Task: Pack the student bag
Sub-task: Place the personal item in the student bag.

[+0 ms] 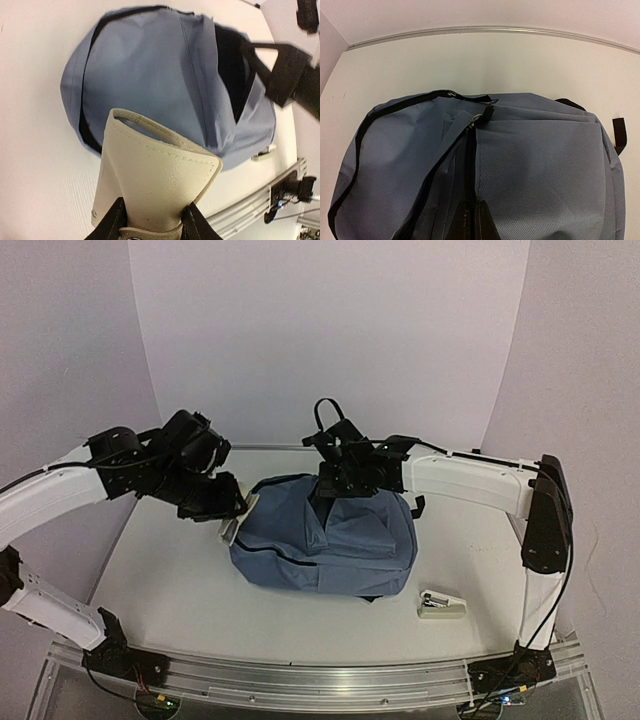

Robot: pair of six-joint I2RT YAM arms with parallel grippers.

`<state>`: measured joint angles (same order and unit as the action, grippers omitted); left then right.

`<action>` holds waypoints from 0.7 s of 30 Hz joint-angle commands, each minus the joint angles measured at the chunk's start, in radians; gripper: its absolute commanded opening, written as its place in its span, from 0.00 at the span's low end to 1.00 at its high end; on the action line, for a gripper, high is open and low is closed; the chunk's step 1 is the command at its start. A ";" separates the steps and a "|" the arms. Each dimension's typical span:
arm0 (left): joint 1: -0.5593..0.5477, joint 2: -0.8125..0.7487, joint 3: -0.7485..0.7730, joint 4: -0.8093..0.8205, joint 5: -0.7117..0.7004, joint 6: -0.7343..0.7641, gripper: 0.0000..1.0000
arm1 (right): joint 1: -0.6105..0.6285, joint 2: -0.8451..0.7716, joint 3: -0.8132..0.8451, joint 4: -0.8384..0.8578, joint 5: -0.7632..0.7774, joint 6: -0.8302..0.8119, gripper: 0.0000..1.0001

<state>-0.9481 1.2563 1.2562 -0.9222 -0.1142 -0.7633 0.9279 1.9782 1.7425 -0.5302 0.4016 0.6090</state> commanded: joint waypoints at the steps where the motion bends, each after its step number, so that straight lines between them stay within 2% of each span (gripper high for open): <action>1: 0.094 0.208 0.179 0.102 -0.022 0.096 0.34 | 0.002 -0.061 0.002 0.047 0.001 0.001 0.00; 7: 0.163 0.527 0.403 0.007 -0.035 0.083 0.34 | 0.002 -0.066 -0.009 0.058 -0.013 0.008 0.00; 10: 0.164 0.619 0.465 0.000 0.002 0.081 0.36 | 0.001 -0.066 -0.014 0.067 -0.019 0.008 0.00; 12: 0.165 0.640 0.474 0.009 0.019 0.081 0.46 | 0.002 -0.065 -0.014 0.069 -0.019 0.007 0.00; 16: 0.165 0.588 0.446 0.038 0.017 0.087 0.74 | 0.001 -0.067 -0.018 0.070 -0.014 0.001 0.00; 18: 0.167 0.533 0.406 0.075 0.035 0.093 0.80 | 0.001 -0.069 -0.020 0.070 -0.013 0.000 0.00; 21: 0.206 0.442 0.300 0.159 0.133 0.092 0.83 | 0.001 -0.071 -0.022 0.070 -0.013 0.000 0.00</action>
<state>-0.7796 1.8622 1.6356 -0.8622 -0.0777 -0.6798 0.9279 1.9743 1.7191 -0.4997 0.3719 0.6096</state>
